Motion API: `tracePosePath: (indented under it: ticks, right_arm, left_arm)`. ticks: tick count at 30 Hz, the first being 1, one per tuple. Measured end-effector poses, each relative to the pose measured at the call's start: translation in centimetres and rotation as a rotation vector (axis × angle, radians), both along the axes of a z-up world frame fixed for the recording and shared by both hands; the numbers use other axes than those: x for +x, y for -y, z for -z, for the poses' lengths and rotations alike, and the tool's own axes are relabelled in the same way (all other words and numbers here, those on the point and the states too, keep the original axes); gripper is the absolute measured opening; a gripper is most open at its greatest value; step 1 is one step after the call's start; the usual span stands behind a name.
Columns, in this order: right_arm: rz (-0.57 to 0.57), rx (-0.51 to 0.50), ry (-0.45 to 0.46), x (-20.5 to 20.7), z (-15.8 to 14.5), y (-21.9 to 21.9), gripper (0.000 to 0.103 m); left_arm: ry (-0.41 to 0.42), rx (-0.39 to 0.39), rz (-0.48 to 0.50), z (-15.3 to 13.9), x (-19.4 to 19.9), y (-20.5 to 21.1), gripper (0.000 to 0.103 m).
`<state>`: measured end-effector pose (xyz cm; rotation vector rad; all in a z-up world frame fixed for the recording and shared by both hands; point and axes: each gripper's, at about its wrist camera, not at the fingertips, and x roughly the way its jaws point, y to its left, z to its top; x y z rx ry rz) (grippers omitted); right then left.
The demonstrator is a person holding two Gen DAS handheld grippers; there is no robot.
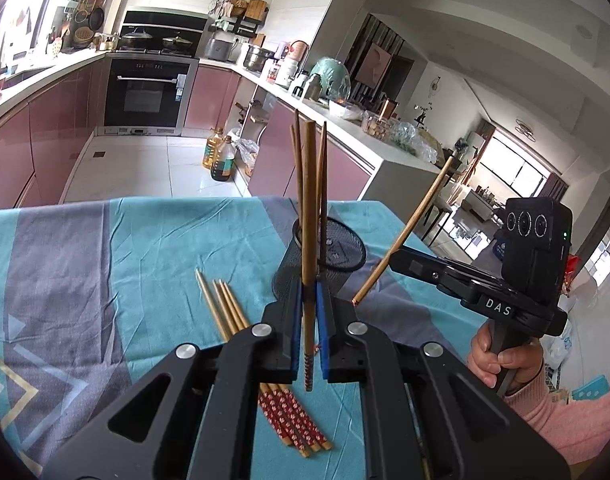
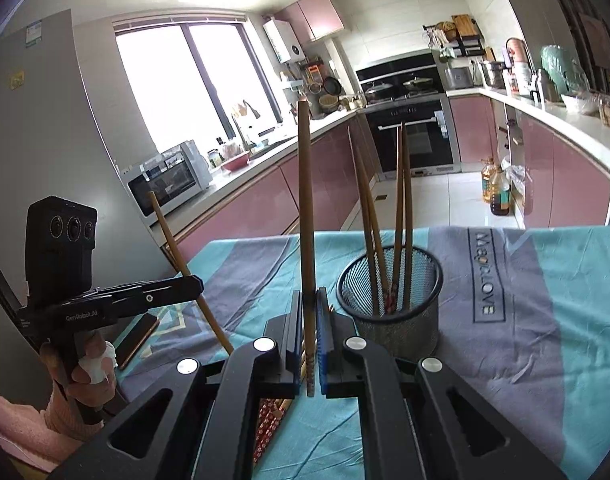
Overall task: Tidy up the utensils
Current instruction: 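Lift the chopstick upright with the right tool over the cup while the left tool carries its own, then open the right tool to drop its chopstick into the cup while the left tool releases its own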
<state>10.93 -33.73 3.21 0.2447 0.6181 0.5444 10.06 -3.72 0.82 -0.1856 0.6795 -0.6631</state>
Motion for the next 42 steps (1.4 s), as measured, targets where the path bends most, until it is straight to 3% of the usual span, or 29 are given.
tracePosePath:
  ticks: [17,29,36,42]
  right_arm:
    - [0.053,-0.026,0.123,1.2,-4.5,2.9,0.005]
    - [0.078,-0.044,0.161,3.0,-5.8,3.3,0.005]
    - [0.077,-0.072,0.140,4.0,-4.8,2.9,0.005]
    - [0.067,-0.097,0.083,5.1,-3.2,2.6,0.005]
  left_arm:
    - [0.094,-0.018,0.006,-4.7,3.2,2.6,0.007]
    - [0.162,-0.031,0.009,-8.2,4.6,4.6,0.007]
    - [0.146,0.022,0.004,-7.7,5.6,6.0,0.007]
    - [0.101,0.112,0.039,-5.8,6.2,7.4,0.007]
